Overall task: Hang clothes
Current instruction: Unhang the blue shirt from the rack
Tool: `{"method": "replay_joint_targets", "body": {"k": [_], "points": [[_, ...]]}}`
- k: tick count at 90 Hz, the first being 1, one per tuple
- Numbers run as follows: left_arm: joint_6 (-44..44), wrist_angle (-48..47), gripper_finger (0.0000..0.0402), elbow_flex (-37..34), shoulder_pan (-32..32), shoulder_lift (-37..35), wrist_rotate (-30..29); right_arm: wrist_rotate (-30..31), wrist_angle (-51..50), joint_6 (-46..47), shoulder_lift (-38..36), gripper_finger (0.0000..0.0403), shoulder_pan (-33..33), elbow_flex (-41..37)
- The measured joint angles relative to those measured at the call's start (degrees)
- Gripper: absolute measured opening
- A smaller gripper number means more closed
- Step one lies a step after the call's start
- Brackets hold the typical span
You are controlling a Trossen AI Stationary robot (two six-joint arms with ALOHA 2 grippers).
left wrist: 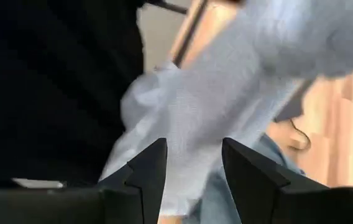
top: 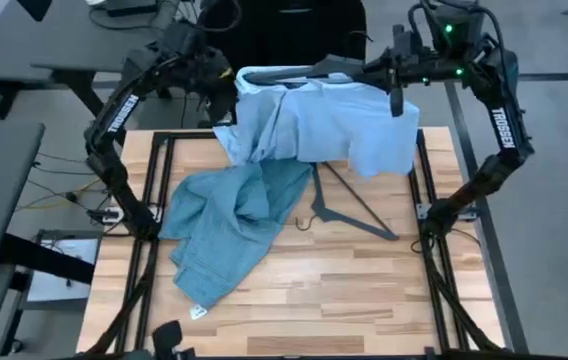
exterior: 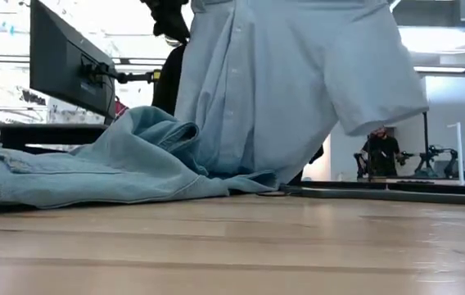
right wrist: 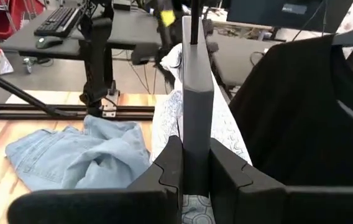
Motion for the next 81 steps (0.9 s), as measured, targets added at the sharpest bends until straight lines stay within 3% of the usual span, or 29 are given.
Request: {"method": "replay_joint_targets", "body": {"k": [27,41,48,58,69,81], "points": [[-0.75,9.59,0.0139,-2.43,-1.15,0.26,5.82,-0.02,0.20,-0.07,-0.02,0.0029,-0.15,0.00],[-2.19,15.43,0.0135,-4.09,-2.01,0.17,5.82,0.20,0.65,-0.09,-0.01,0.0029,-0.39,0.00],[-3.23,17.50,0.0106,-4.65,-2.98,0.37,5.63,0.42,0.86,-0.11,0.00,0.0029,-0.44,0.00],[-3.22,18.38,0.0023,-6.08,-3.17,0.03,4.86,-0.06,1.08,-0.08,-0.09,0.0029,-1.10,0.25],[-4.80,18.51,0.0004,-10.42,-1.70,0.13,1.90,0.10,1.15,-0.15,-0.86,0.0029,-1.64,0.04],[-8.53,26.19,0.0000,-19.22,-1.09,0.14,4.82,0.37,1.21,-0.08,-3.24,0.0029,-2.25,0.15]]}}
